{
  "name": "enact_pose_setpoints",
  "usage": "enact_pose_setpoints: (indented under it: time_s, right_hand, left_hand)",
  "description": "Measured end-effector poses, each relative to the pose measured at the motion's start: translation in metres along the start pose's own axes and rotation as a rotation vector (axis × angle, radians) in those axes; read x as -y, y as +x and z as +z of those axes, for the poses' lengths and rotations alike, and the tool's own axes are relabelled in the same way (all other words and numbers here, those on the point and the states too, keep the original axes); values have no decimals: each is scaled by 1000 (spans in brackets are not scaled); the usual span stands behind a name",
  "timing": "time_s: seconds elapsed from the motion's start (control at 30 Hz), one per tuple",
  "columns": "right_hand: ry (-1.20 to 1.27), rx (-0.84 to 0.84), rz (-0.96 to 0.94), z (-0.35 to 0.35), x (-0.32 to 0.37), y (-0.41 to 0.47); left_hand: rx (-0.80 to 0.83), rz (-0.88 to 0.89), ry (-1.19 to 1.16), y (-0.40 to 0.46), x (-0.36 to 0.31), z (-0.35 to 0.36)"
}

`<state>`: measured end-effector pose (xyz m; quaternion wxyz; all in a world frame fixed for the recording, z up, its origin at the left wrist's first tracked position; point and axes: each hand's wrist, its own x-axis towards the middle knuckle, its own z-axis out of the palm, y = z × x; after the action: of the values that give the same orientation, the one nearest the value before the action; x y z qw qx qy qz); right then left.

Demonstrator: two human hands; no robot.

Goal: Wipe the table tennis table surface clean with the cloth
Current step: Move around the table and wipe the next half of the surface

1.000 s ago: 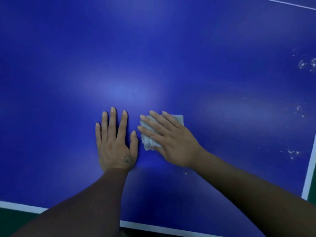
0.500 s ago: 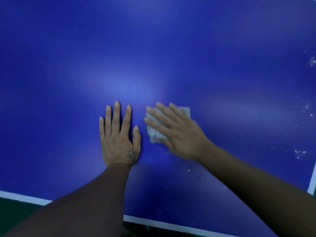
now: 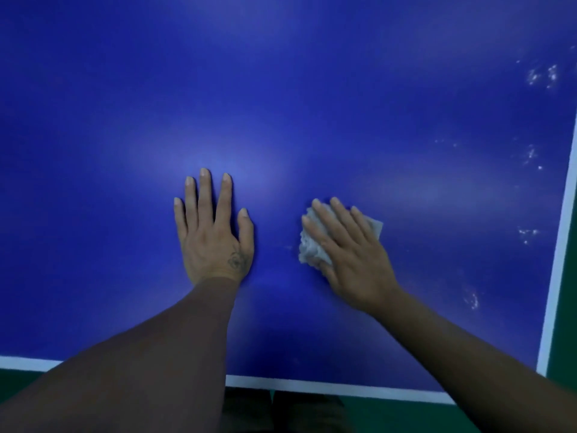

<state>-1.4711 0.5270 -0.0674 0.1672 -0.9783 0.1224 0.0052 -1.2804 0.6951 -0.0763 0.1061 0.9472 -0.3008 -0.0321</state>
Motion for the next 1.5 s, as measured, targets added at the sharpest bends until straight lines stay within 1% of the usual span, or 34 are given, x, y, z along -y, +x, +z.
enact_pose_setpoints:
  time_s: [0.03,0.07,0.17,0.23,0.27,0.33,0.37,0.47,0.57,0.63,0.7,0.8,0.9,1.0,1.1,1.13,1.17,1.23,1.3,1.37,1.43,1.5]
  right_hand:
    - [-21,7,-18,0,-7,5]
    - [-37,-7,8,-1,-16,12]
    - [-3,-133,287,-10,-42,34]
    - [17,-170,405,-11,-32,30]
    - [14,-168,419,-7,-19,22]
    - [-5,-140,381,3,15,-6]
    - [-3,-116,352,9,32,-23]
    - [9,-66,335,19,61,-53]
    - [85,-124,448,16,43,-27]
    - [68,-161,486,10,20,9]
    - [19,-177,452,7,7,50]
    - [-39,-192,297,10,13,90]
    - [-20,-121,110,21,45,73]
    - [13,36,-78,28,77,25]
    - [-7,116,-235,24,69,24]
    - [-19,114,-240,21,58,37]
    - [-27,95,-204,17,46,52]
    - [-37,21,-69,9,25,79]
    - [-31,-26,27,8,26,84]
    - [0,12,-6,12,46,65]
    - [21,97,-131,18,70,38]
    - [11,160,-243,20,79,23]
  left_hand:
    - [-2,3,3,-1,1,0]
    - [-2,6,4,-1,2,-1]
    - [15,0,-24,-1,2,-1]
    - [15,45,-63,-4,9,-4]
    - [27,100,-79,-8,17,-6]
    - [56,205,-66,-27,38,-10]
    - [57,212,-47,-41,47,-13]
    - [53,148,-11,-70,58,-20]
    - [31,151,-35,-69,59,-17]
    - [23,148,-37,-69,60,-15]
    - [20,140,-30,-72,59,-15]
    - [21,141,-24,-70,59,-15]
    - [22,141,-25,-69,60,-14]
    - [15,145,-31,-69,60,-14]
    - [18,142,-38,-68,59,-13]
    - [21,140,-41,-68,59,-13]
    - [23,139,-44,-68,59,-14]
    - [27,138,-45,-68,58,-14]
    - [33,138,-43,-68,58,-15]
    - [36,138,-47,-68,58,-14]
    - [32,135,-44,-69,59,-13]
    - [33,138,-45,-69,60,-12]
